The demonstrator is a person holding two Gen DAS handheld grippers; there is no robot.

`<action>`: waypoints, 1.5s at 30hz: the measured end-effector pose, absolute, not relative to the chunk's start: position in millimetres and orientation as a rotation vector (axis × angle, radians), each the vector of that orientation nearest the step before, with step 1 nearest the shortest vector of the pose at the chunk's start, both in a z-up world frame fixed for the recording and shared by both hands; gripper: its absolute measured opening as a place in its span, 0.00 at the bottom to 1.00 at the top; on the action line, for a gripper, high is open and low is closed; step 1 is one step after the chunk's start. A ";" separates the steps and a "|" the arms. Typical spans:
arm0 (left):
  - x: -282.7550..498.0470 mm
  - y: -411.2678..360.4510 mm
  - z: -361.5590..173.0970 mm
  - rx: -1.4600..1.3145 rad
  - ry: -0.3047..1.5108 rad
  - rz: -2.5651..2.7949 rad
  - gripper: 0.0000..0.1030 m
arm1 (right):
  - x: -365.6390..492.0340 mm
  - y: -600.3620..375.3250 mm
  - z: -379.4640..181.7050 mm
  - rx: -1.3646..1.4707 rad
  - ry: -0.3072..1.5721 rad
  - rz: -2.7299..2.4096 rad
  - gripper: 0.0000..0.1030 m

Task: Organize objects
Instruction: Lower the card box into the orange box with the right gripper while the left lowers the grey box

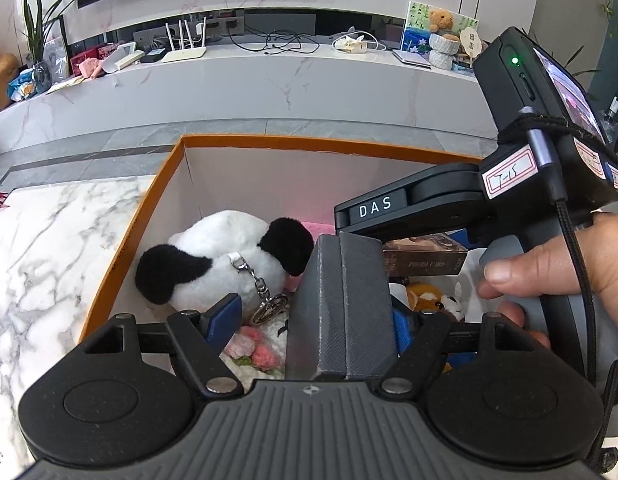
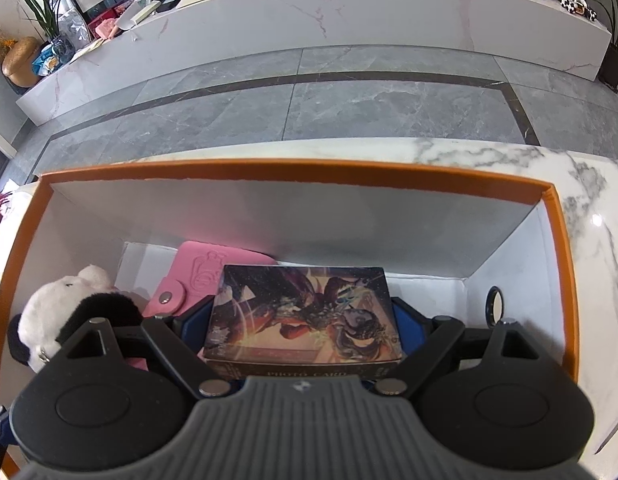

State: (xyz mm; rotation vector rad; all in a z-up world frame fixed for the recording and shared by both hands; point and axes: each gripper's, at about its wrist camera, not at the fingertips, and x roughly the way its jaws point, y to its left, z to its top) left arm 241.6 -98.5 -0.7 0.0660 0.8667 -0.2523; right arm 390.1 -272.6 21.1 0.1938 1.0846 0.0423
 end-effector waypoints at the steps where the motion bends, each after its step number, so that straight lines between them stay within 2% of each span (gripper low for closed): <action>1: 240.3 -98.3 -0.2 0.065 0.864 -0.253 0.84 | 390.0 -272.2 22.2 0.192 1.082 0.044 0.87; 16: 223.8 -92.0 18.0 0.057 0.825 -0.252 0.84 | 367.5 -266.4 51.3 0.168 1.037 0.047 0.87; 32: 190.2 -64.9 59.9 0.049 0.732 -0.232 0.84 | 300.9 -267.7 102.2 0.142 0.960 0.030 0.88; 43: 177.2 -44.9 70.4 0.029 0.723 -0.226 0.84 | 268.3 -275.4 119.1 0.166 0.927 0.029 0.87; 45: 174.0 -42.1 71.4 0.029 0.718 -0.222 0.84 | 266.0 -276.0 120.5 0.194 0.915 0.042 0.92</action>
